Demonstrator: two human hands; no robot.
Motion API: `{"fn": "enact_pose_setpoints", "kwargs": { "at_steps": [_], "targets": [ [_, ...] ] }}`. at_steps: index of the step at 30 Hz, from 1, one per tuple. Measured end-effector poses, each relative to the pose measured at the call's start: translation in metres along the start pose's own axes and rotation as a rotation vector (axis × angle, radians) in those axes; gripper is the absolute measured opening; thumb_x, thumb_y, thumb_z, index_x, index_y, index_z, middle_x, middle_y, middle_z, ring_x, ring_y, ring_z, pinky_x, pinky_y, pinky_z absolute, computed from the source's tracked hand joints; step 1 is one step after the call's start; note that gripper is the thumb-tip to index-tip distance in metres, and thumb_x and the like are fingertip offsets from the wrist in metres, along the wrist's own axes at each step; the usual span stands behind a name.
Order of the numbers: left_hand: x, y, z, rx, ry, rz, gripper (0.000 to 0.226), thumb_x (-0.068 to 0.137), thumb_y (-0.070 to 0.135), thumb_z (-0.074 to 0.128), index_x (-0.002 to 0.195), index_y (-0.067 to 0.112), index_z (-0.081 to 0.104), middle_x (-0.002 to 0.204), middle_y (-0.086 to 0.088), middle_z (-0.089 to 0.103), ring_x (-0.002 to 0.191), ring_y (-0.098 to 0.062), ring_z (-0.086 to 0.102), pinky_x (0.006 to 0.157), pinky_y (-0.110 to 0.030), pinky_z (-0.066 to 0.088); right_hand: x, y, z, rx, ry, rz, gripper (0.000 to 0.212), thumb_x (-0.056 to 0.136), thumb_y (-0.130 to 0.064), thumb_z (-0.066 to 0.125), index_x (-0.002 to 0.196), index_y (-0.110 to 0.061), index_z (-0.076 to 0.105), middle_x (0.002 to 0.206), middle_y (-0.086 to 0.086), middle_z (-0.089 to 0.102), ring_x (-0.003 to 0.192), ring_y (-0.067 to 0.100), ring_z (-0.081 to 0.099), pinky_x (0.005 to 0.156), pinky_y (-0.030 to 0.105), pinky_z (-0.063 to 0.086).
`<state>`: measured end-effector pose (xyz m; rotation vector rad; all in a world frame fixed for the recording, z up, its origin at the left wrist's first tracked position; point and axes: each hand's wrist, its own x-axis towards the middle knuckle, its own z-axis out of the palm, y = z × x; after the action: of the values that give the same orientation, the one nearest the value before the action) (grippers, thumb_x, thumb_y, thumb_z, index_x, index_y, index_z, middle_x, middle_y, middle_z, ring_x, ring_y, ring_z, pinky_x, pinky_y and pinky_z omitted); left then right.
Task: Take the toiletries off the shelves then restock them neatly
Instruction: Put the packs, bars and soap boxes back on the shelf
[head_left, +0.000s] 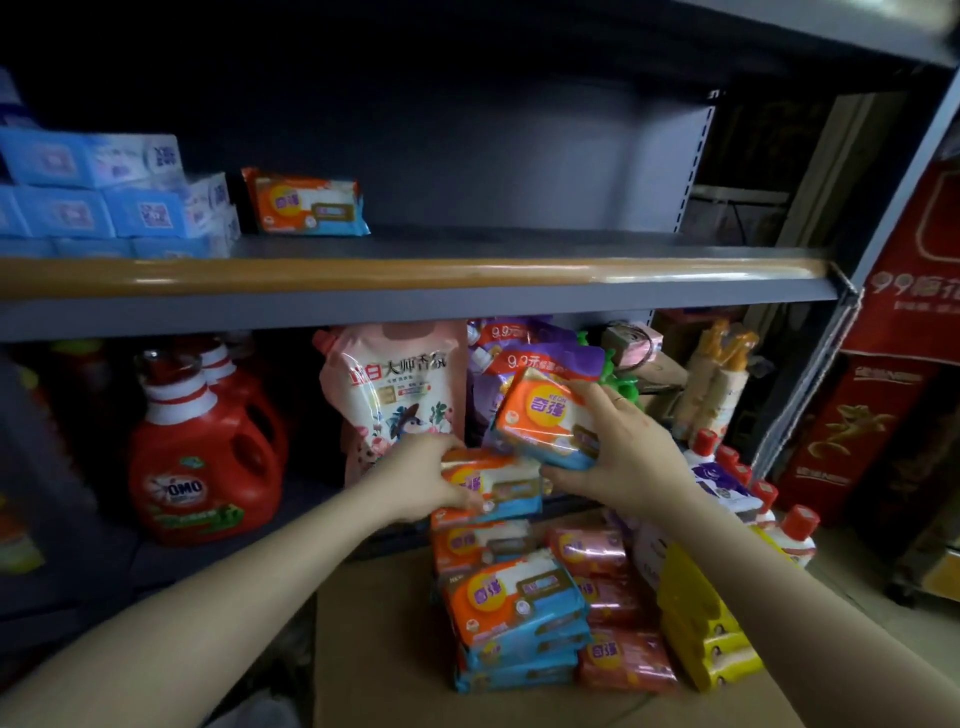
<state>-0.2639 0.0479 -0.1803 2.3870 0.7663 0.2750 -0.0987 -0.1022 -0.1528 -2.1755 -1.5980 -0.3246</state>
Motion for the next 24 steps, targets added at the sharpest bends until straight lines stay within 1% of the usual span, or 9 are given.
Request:
{"fn": "enact_pose_setpoints", "kwargs": {
  "at_steps": [4,6,9,12,14,16,19,21,24],
  "targets": [
    [-0.031,0.022,-0.077,-0.246,0.300,0.117,0.041,0.056,0.038,0.086,0.086,0.033,0.059,0.080,0.015,0.064,0.073,-0.001,0.062,0.067,-0.023,0.050,0.023,-0.020,-0.028,0.158,0.155,-0.046,0.085,0.062,-0.057,0.073,0.130,-0.022,0.038,0.115,-0.005,0.058,0.103,0.020,0.058,0.077,0.034,0.048],
    [-0.048,0.029,-0.114,-0.304,0.465,0.194,0.044,0.048,0.050,0.081,0.085,0.038,0.061,0.080,0.016,0.065,0.076,-0.003,0.064,0.067,-0.025,0.053,0.037,-0.033,-0.046,0.218,0.246,-0.067,0.083,0.058,-0.059,0.071,0.126,-0.022,0.041,0.105,-0.009,0.057,0.098,0.017,0.058,0.073,0.031,0.044],
    [-0.059,0.037,-0.161,-0.242,0.742,0.308,0.034,0.056,0.051,0.073,0.085,0.042,0.058,0.081,0.029,0.063,0.075,0.006,0.061,0.068,-0.012,0.048,0.063,-0.055,-0.071,0.272,0.354,-0.148,0.083,0.055,-0.063,0.062,0.124,-0.021,0.043,0.102,-0.011,0.054,0.089,0.009,0.054,0.071,0.023,0.036],
    [-0.044,0.037,-0.203,-0.201,0.907,0.335,0.035,0.062,0.051,0.074,0.089,0.039,0.056,0.087,0.014,0.065,0.081,-0.006,0.062,0.072,-0.025,0.051,0.090,-0.079,-0.084,0.244,0.404,-0.232,0.083,0.060,-0.051,0.076,0.127,-0.016,0.043,0.109,-0.006,0.055,0.092,0.010,0.053,0.073,0.020,0.035],
    [-0.021,0.032,-0.227,-0.111,0.925,0.288,0.037,0.066,0.042,0.079,0.095,0.031,0.058,0.088,0.006,0.063,0.080,-0.013,0.060,0.073,-0.030,0.051,0.109,-0.093,-0.087,0.172,0.423,-0.270,0.083,0.063,-0.048,0.077,0.130,-0.016,0.041,0.116,-0.002,0.055,0.096,0.014,0.054,0.073,0.025,0.038],
    [0.004,0.027,-0.242,0.036,0.931,0.196,0.038,0.069,0.036,0.078,0.100,0.023,0.061,0.086,0.005,0.060,0.080,-0.015,0.058,0.072,-0.026,0.045,0.131,-0.105,-0.087,0.124,0.419,-0.269,0.083,0.063,-0.052,0.073,0.132,-0.019,0.038,0.118,-0.001,0.055,0.102,0.019,0.054,0.076,0.031,0.043],
    [0.035,0.010,-0.252,0.205,0.859,0.057,0.043,0.070,0.040,0.077,0.103,0.020,0.060,0.088,-0.001,0.062,0.088,-0.022,0.061,0.074,-0.029,0.045,0.165,-0.113,-0.080,0.089,0.352,-0.242,0.081,0.065,-0.052,0.073,0.130,-0.021,0.037,0.115,0.002,0.056,0.103,0.023,0.055,0.080,0.037,0.046],
    [0.052,-0.002,-0.254,0.350,0.770,-0.001,0.045,0.073,0.043,0.073,0.107,0.018,0.056,0.097,-0.008,0.065,0.093,-0.028,0.062,0.075,-0.034,0.047,0.187,-0.113,-0.072,0.013,0.358,-0.245,0.080,0.066,-0.050,0.073,0.131,-0.018,0.037,0.112,0.006,0.057,0.102,0.027,0.054,0.082,0.037,0.044],
    [0.074,-0.011,-0.254,0.561,0.697,-0.057,0.044,0.083,0.034,0.065,0.120,0.015,0.049,0.116,-0.012,0.056,0.105,-0.032,0.056,0.082,-0.038,0.047,0.214,-0.114,-0.060,-0.149,0.334,-0.185,0.080,0.069,-0.053,0.069,0.132,-0.017,0.034,0.114,0.007,0.054,0.105,0.029,0.052,0.085,0.036,0.039]
  ]
}}
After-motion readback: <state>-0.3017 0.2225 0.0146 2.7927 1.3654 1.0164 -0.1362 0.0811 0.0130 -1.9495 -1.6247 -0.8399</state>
